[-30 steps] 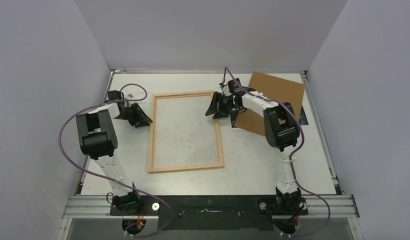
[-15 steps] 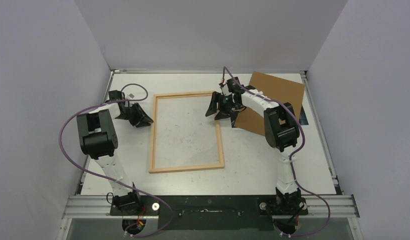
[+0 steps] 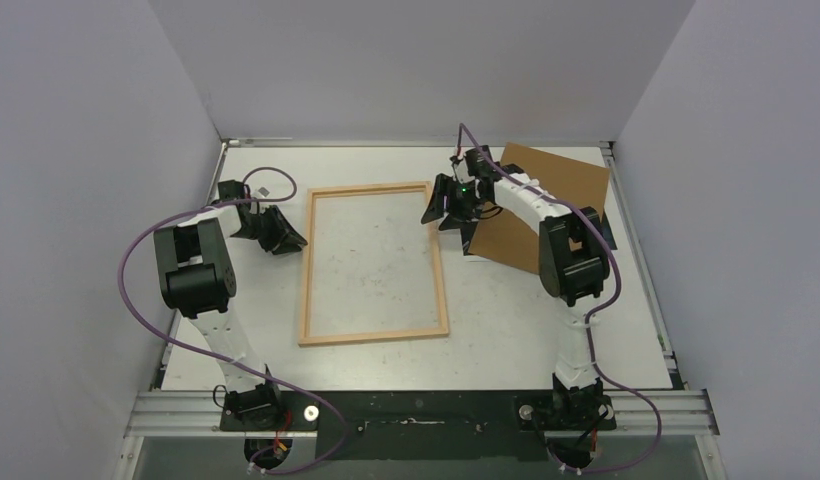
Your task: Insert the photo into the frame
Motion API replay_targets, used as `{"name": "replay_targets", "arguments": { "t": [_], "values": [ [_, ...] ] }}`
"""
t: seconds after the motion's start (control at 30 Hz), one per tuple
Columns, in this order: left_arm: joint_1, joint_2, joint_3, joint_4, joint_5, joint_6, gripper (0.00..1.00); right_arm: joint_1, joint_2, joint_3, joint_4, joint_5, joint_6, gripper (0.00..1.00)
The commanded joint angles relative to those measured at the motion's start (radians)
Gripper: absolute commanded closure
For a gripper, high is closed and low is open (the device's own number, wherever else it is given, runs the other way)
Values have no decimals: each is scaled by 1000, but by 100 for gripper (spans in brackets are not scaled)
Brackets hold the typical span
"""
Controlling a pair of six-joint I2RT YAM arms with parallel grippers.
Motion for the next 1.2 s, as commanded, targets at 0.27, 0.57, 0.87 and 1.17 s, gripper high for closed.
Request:
{"name": "replay_targets", "arguments": {
  "t": [0.27, 0.57, 0.87, 1.17],
  "values": [
    [0, 29, 9, -34, -93, 43, 70, 2, -43, 60, -60, 187, -43, 45],
    [-1, -15, 29, -42, -56, 30, 55, 31, 23, 83, -65, 227, -55, 51],
    [-2, -72, 31, -51, -34, 18, 42, 65, 49, 78, -82, 238, -73, 52],
    [-16, -128, -52, -69, -44, 19, 41, 92, 11, 11, -102, 269, -104, 48]
  ]
}}
